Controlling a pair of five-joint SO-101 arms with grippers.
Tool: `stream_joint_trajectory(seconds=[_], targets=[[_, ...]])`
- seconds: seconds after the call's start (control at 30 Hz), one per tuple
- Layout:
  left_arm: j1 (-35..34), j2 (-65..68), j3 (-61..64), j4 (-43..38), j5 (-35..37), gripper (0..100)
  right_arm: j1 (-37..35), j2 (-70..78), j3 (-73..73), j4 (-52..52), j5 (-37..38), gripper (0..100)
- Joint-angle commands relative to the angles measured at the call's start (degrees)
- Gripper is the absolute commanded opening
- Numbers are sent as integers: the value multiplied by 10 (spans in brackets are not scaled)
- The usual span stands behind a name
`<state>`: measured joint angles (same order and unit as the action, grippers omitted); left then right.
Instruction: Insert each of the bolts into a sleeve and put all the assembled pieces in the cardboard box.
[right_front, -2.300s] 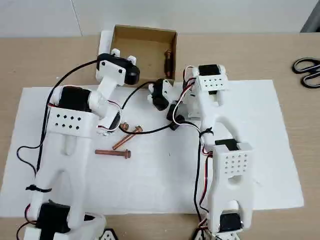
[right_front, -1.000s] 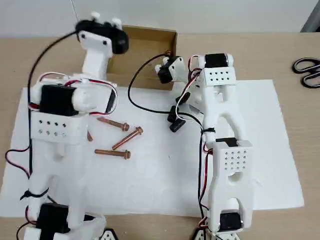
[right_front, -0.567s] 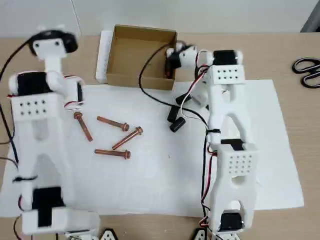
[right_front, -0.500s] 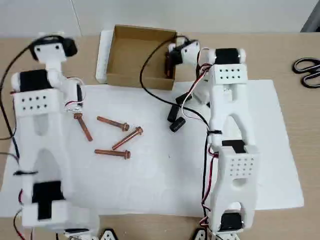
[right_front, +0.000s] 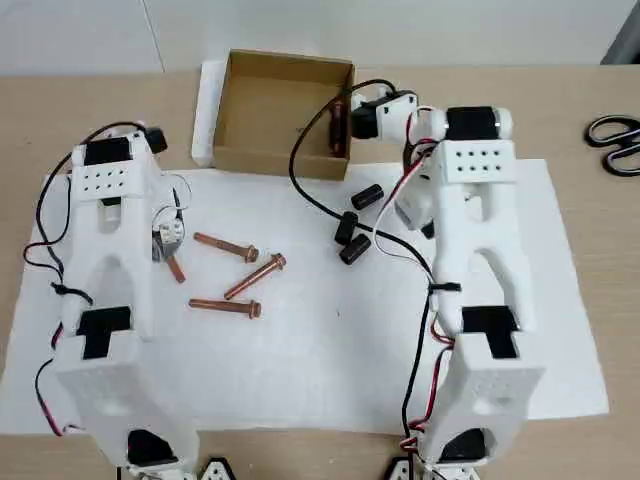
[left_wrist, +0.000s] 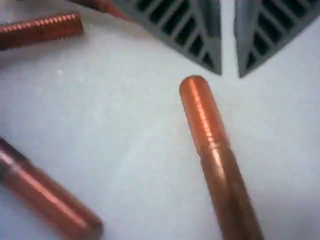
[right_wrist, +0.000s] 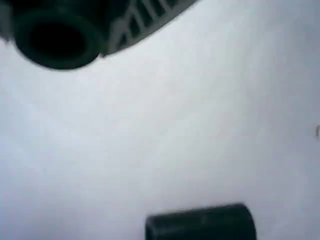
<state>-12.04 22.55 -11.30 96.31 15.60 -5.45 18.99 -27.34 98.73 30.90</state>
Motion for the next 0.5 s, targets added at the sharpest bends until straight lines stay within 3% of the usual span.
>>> stream_joint_trajectory(seconds=[0.0,0.47], targets=[[-2,10,-36,-11,22,7,11,-56,24,0,-5,8],[-4,116,-188,-10,29,8,27,-186,233,-74,-5,9]])
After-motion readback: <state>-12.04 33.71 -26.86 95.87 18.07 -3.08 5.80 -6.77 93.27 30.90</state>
